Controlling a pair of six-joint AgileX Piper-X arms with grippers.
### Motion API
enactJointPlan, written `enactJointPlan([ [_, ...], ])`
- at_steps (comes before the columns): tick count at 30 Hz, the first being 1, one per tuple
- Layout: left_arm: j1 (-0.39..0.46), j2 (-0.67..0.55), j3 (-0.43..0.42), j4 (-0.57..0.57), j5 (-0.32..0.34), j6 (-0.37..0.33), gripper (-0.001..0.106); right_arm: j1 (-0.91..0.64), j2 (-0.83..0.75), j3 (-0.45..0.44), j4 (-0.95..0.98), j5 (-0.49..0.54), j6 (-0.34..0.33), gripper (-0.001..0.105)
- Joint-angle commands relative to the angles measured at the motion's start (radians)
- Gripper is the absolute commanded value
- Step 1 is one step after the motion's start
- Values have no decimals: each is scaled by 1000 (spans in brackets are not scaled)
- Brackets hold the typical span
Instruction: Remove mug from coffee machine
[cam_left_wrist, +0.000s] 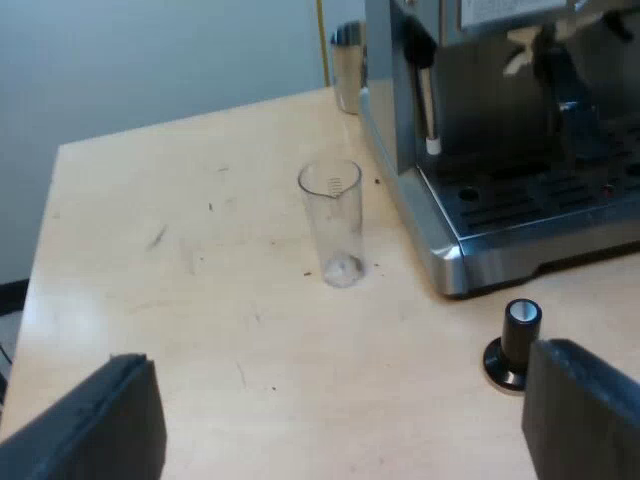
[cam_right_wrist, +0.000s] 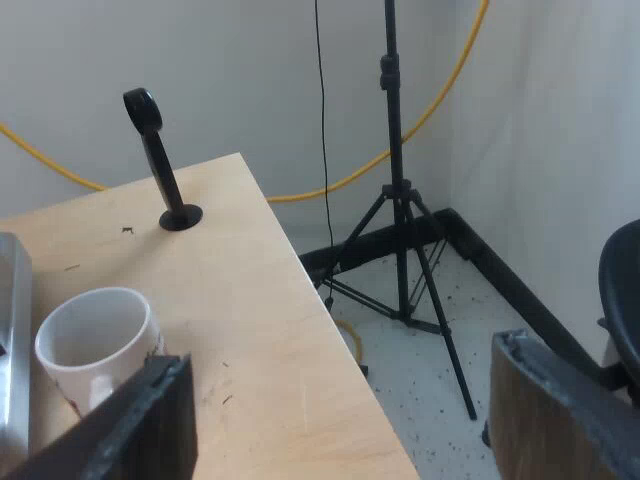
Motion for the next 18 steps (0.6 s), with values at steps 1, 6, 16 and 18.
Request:
enactJointPlan([
  [1, -1, -38, 16, -23, 13, -29, 79, -2, -39, -9, 66, 4, 1, 63],
  [6, -1, -38, 34, -65, 20, -29, 79, -2, -75, -9, 147, 6, 24, 63],
  [16, -1, -38, 113, -139, 38, -34, 79, -2, -74, 45, 150, -1, 41, 63],
  [18, -1, -38, 134, -156, 42, -46, 79, -2, -73, 64, 140, -1, 41, 63],
])
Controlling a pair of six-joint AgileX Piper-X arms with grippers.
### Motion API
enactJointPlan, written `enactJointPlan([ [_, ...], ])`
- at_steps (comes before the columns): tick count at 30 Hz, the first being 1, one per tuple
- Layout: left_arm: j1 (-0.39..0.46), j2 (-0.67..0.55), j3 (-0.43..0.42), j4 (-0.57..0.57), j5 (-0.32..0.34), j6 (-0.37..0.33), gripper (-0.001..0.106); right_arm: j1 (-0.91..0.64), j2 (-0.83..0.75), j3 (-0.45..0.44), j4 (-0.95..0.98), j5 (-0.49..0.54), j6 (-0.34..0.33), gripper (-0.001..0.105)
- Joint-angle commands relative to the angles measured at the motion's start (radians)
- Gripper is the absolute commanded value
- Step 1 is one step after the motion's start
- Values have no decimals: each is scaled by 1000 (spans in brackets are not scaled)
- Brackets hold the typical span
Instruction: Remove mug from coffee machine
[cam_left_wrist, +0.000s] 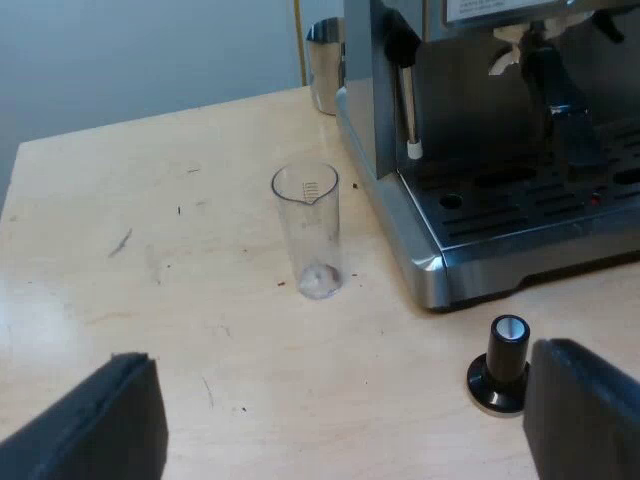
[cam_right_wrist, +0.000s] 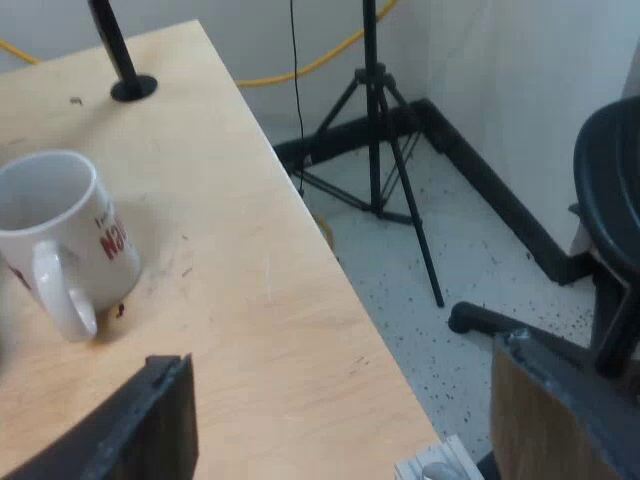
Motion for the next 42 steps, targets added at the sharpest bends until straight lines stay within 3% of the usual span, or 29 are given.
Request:
enactJointPlan([
  [1, -1, -40, 29, -46, 8, -32, 79, -2, -48, 26, -16, -1, 3, 63],
  [20, -1, -38, 217, -133, 8, -32, 79, -2, -46, 265, -169, -32, 3, 63],
  [42, -1, -38, 229, -132, 8, -32, 79, -2, -46, 272, -186, -54, 3, 63],
])
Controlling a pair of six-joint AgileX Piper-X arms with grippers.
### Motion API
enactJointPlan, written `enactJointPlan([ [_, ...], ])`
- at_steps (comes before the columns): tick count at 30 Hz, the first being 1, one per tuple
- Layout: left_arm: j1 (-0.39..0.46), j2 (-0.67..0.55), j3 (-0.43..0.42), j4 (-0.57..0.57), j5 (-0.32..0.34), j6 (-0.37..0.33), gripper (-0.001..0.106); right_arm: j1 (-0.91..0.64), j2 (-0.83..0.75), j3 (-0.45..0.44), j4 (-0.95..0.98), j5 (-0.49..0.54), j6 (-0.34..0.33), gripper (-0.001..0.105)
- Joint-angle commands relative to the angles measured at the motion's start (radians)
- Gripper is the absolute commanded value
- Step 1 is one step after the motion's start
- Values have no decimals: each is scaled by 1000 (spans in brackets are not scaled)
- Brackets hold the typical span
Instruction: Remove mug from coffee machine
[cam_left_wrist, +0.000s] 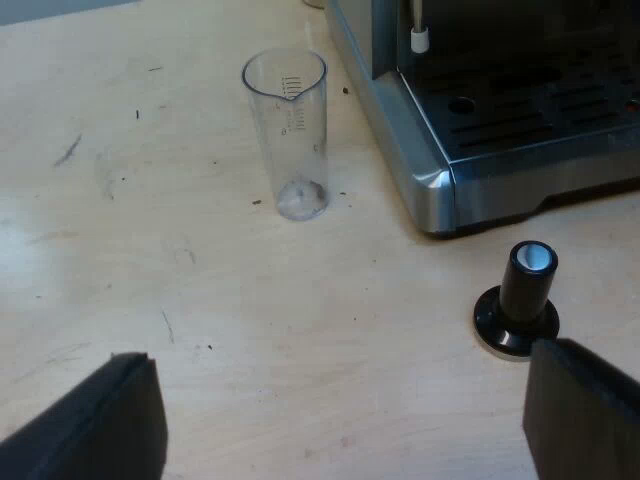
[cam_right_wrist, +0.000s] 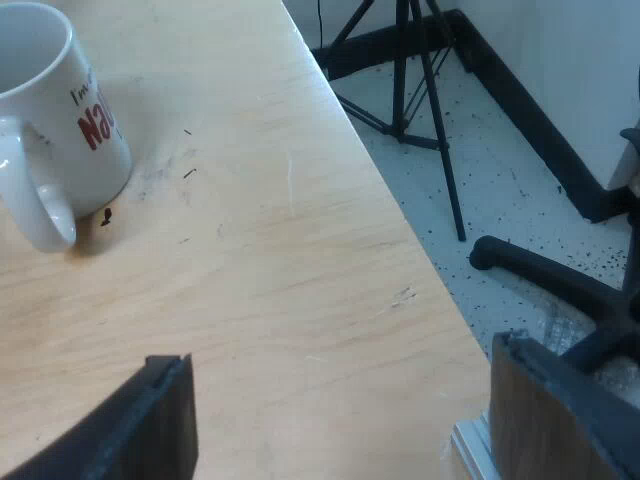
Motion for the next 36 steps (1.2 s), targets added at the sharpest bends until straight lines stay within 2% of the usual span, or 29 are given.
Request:
enactJointPlan([
  [1, -1, -38, -2, -15, 5, -11, 79, -2, -48, -4, -10, -2, 3, 63],
  [9, 13, -38, -2, -15, 5, -11, 79, 3, -48, -4, -10, -2, 3, 63],
  [20, 102, -38, -2, -15, 5, -11, 79, -46, -48, -4, -10, -2, 3, 63],
  [36, 102, -38, -2, -15, 5, -11, 79, -46, -48, -4, -10, -2, 3, 63],
])
